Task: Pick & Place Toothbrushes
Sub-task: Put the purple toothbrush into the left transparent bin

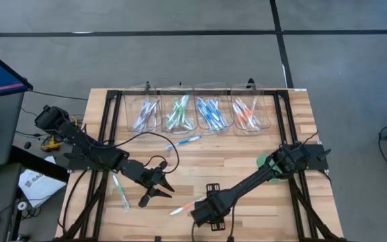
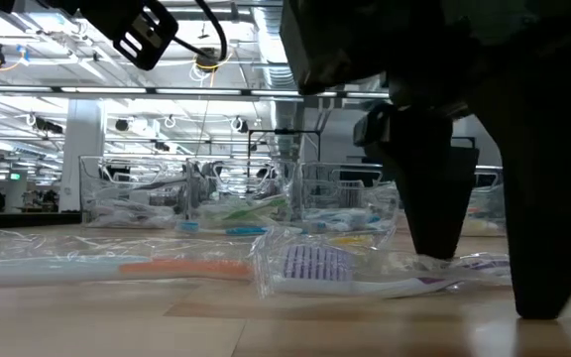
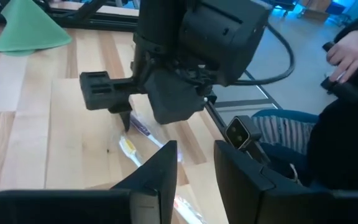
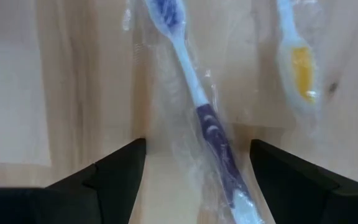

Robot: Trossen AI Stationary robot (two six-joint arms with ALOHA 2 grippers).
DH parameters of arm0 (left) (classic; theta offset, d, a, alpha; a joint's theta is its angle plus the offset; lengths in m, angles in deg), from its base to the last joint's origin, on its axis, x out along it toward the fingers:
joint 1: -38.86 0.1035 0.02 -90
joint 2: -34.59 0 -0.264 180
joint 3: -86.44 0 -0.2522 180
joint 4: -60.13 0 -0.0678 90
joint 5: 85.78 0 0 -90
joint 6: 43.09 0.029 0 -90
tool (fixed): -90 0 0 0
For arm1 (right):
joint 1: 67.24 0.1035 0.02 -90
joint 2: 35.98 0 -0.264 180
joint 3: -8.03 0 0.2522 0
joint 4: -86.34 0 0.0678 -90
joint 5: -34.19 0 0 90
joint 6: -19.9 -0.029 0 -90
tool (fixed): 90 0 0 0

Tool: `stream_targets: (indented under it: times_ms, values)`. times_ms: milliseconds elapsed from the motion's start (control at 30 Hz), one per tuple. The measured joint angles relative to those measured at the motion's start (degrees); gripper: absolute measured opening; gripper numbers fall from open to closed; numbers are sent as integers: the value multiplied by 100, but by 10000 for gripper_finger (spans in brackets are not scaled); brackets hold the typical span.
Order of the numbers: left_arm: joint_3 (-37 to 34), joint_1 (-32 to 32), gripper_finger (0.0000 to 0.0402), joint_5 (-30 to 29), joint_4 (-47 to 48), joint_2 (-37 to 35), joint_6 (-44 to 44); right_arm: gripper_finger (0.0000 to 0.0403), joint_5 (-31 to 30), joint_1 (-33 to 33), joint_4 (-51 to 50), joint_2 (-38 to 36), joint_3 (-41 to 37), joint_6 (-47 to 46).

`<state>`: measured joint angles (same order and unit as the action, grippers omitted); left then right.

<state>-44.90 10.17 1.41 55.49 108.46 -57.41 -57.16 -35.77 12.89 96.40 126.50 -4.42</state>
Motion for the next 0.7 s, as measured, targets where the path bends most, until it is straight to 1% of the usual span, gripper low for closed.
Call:
stream_targets:
  times_ms: [200, 267, 333, 400, 467, 567, 667, 700]
  values:
    - [0, 0, 100, 2, -1, 0, -117, 285, -105, -38, 524, -86, -631, 43]
    - [0, 0, 100, 2, -2, 0, -116, 277, -125, -36, 612, -102, -715, -47]
    - [0, 0, 100, 2, -4, 0, -110, 260, -128, -27, 625, -102, -721, -85]
    - [0, 0, 100, 2, -5, 0, -110, 232, -129, -27, 655, -102, -723, -109]
    - [0, 0, 100, -37, -7, 0, -107, 194, -128, -25, 631, -93, -681, -122]
    - [0, 0, 100, -249, -12, 0, -90, 121, -85, -27, 612, -80, -635, -120]
    - [0, 0, 100, -541, -17, 0, 176, 38, -30, -51, 594, -80, -632, -118]
    - [0, 0, 100, -636, -21, 0, 296, 23, -12, -53, 589, -80, -630, -108]
